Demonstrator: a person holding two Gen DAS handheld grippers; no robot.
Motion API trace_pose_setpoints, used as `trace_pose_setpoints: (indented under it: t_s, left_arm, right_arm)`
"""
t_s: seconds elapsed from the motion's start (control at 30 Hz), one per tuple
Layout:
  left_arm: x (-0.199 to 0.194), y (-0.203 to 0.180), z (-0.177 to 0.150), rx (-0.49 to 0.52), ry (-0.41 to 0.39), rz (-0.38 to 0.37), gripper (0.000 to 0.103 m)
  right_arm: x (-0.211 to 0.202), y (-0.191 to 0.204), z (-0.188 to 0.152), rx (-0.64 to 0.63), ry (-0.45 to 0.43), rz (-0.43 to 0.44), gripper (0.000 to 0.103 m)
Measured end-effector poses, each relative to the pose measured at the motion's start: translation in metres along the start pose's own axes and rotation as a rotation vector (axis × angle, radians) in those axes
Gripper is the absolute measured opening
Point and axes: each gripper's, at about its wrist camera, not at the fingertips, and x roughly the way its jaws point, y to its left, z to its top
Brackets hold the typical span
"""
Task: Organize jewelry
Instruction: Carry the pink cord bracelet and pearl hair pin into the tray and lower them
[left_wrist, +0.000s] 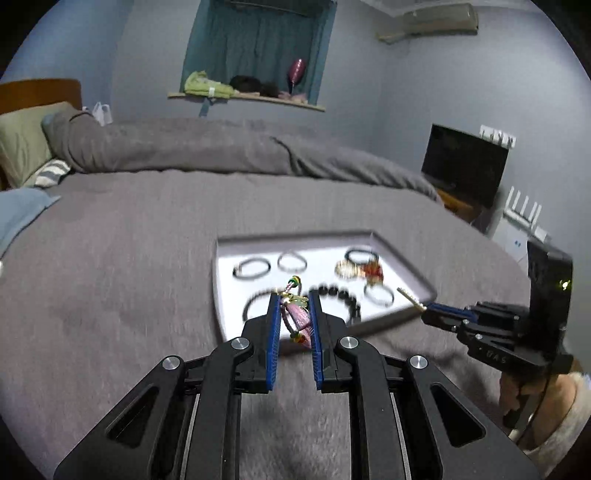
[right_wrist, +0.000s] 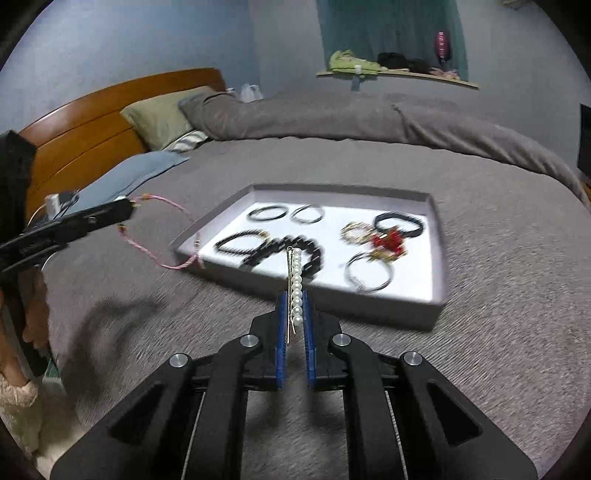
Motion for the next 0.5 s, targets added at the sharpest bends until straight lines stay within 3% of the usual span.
trace_pose_setpoints:
  t_s: [0.23,0.5]
  left_arm:
    - [0.036,-0.001,0.041,-0.002,-0.032,-0.012,0.016]
    - [0.11,0.001,0.053,-0.076,0.05,-0.088,0.016]
  right_arm:
    - [0.023,-0.023,0.036,0.002,-0.03,-0.106,0.008]
    - [0.071,-0.034,0.043,0.024,0.042,-0.088,0.008]
